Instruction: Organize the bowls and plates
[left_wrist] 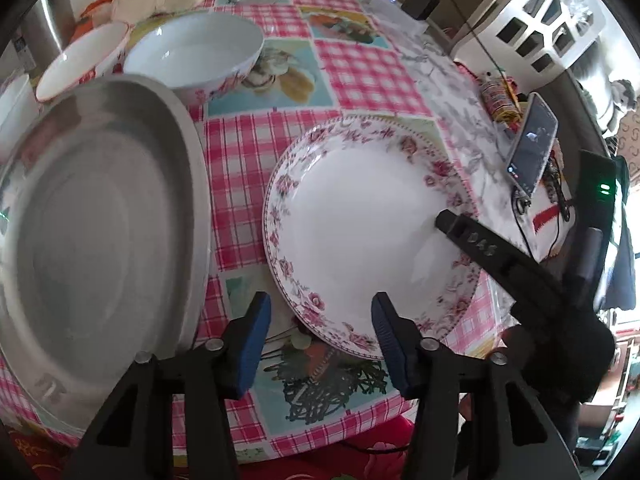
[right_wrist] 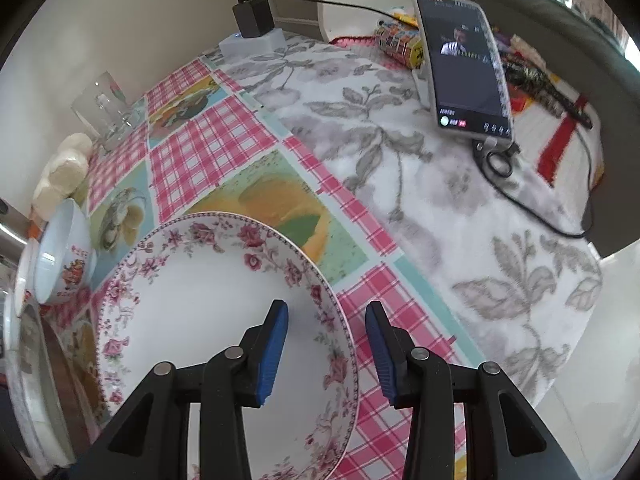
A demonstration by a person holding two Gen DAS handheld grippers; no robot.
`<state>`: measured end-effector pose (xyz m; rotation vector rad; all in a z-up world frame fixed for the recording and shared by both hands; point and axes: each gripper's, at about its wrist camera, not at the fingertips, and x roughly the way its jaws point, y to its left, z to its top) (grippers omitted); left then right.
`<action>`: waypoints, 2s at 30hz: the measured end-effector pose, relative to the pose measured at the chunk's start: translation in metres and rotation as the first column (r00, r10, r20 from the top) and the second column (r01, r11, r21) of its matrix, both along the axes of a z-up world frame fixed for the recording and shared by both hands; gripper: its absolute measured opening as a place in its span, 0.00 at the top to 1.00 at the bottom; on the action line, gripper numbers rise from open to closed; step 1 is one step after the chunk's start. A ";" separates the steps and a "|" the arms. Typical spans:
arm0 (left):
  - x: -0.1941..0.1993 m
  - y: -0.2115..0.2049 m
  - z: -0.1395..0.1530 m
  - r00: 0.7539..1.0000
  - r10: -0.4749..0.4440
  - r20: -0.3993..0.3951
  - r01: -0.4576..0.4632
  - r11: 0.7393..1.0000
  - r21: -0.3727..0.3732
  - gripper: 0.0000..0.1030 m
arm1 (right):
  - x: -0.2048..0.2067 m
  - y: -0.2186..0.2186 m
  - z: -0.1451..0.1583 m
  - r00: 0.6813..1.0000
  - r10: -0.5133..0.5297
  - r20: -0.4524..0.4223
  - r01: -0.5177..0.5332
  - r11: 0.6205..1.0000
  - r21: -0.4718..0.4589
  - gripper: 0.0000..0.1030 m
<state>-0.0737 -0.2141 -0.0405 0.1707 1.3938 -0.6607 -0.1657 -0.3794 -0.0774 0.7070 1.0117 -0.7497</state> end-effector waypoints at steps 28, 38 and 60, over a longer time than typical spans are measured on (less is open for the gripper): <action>0.014 -0.012 -0.016 0.989 0.118 0.090 -0.124 0.991 0.058 0.69 | -0.013 -0.012 -0.003 0.983 -0.014 0.180 -0.016 0.986 0.166 0.59; 0.022 -0.016 -0.028 0.988 0.145 0.059 -0.148 0.988 0.050 0.74 | -0.027 -0.029 -0.011 0.966 -0.042 0.255 -0.015 0.977 0.215 0.79; 0.035 -0.007 -0.024 0.991 0.131 -0.008 -0.131 0.990 -0.044 0.80 | -0.031 -0.022 -0.008 0.971 0.007 0.238 -0.043 0.989 0.145 0.83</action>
